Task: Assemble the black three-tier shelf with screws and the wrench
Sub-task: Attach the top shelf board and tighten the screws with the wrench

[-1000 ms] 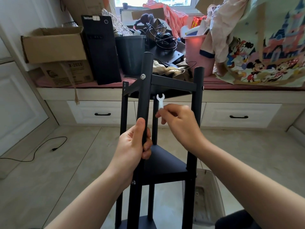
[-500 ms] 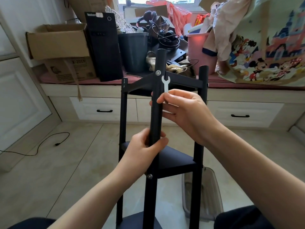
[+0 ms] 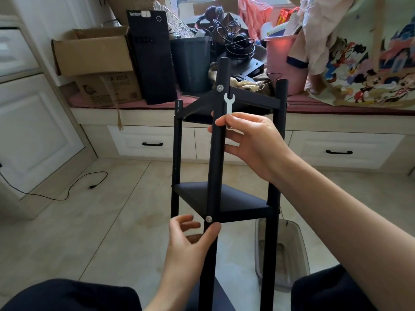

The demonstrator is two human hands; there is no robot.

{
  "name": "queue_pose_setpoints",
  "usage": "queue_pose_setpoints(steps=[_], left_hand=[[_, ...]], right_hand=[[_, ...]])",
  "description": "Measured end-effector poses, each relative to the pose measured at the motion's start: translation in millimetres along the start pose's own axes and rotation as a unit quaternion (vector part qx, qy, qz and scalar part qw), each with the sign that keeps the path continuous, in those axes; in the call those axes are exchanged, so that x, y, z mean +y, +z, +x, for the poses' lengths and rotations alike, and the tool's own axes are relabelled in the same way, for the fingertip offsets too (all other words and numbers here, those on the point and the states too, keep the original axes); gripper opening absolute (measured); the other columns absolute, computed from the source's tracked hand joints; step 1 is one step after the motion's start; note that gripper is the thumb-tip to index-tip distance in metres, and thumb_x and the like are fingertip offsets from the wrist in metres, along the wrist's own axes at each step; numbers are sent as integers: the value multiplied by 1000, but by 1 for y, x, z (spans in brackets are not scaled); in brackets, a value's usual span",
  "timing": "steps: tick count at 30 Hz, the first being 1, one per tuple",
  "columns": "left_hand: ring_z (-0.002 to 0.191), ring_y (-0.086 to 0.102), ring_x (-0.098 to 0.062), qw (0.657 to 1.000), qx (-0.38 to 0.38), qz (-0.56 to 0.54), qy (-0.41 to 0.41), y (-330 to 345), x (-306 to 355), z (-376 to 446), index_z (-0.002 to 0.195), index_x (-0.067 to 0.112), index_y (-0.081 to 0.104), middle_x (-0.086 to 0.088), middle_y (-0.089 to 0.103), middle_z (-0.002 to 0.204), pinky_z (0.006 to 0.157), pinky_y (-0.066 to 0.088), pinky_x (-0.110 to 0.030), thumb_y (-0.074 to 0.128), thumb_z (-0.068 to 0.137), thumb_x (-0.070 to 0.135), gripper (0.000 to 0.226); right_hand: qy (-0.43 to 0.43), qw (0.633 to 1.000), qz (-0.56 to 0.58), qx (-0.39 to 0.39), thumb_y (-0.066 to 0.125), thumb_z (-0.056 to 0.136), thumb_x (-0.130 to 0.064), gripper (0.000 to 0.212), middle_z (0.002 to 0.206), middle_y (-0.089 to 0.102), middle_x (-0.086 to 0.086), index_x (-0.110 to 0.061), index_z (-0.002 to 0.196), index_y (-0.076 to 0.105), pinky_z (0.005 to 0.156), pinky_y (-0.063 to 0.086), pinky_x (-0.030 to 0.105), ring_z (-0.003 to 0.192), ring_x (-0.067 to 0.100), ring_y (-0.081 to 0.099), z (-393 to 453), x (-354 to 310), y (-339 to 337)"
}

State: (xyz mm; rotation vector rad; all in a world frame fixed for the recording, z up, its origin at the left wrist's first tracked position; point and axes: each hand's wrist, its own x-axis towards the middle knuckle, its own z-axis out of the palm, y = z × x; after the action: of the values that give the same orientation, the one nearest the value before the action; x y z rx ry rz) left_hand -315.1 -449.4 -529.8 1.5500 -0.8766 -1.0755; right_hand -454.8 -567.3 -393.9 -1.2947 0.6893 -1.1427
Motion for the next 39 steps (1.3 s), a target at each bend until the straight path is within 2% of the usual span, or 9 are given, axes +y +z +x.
queue_pose_setpoints(steps=[4,6,8,10,14,21,27,31,39], left_hand=[[70,74,-17,996,-70,-47,-40,7,-14,2,95,10,64,-5,75,79,57,47,-17,62,86,45,36],[59,69,-16,992,-111,-46,-33,6,-16,1,88,6,63,-6,69,63,52,43,-14,51,95,43,39],[54,60,-18,991,-134,-29,-5,5,-17,4,86,6,59,-2,57,54,57,43,-22,49,85,55,50],[52,56,-21,988,-152,-12,26,4,-17,7,85,7,57,-1,51,53,62,42,-34,50,76,61,55],[52,52,-19,986,-163,-3,34,4,-20,15,82,12,55,1,52,57,66,41,-42,50,100,42,36],[54,45,-14,990,-130,6,57,8,-18,34,80,12,52,2,50,57,56,41,-25,45,105,35,35],[53,46,-12,991,-109,8,75,7,-21,48,78,14,53,3,50,59,51,38,-17,47,102,43,38],[53,47,-11,990,-103,-2,95,10,-22,48,72,30,57,4,50,59,50,38,-15,49,102,45,34],[55,44,-13,985,-113,-25,131,13,-14,46,82,40,61,3,49,57,51,40,-19,51,88,62,25]], right_hand=[[0,1000,15,-5,53,99,-12,22,105,69,18,-7,89,72,89,58,46,112,35,64,3,2,3],[-1,1000,19,-10,53,99,-13,21,108,69,20,-7,92,71,88,58,45,111,35,65,4,2,3],[-2,1000,22,-15,52,100,-14,21,107,69,17,-7,94,71,87,59,44,110,33,67,5,2,2],[-1,1000,24,-19,52,100,-14,21,105,70,16,-7,94,70,87,58,44,110,31,67,6,2,1],[-6,999,33,-28,52,99,-14,20,105,69,16,-8,92,70,87,57,42,113,32,65,10,3,2],[-13,998,57,-23,54,98,-13,19,102,62,14,-7,89,70,90,55,42,114,39,62,17,2,7],[-24,997,70,-16,52,99,-12,20,100,61,10,-7,91,70,99,50,43,105,29,64,24,5,5],[-23,998,63,-20,53,98,-11,20,93,69,2,-8,92,72,90,56,34,97,17,66,26,5,4],[-14,989,-135,64,59,97,-16,20,112,72,4,-17,87,76,91,57,33,111,15,65,11,19,-10]])
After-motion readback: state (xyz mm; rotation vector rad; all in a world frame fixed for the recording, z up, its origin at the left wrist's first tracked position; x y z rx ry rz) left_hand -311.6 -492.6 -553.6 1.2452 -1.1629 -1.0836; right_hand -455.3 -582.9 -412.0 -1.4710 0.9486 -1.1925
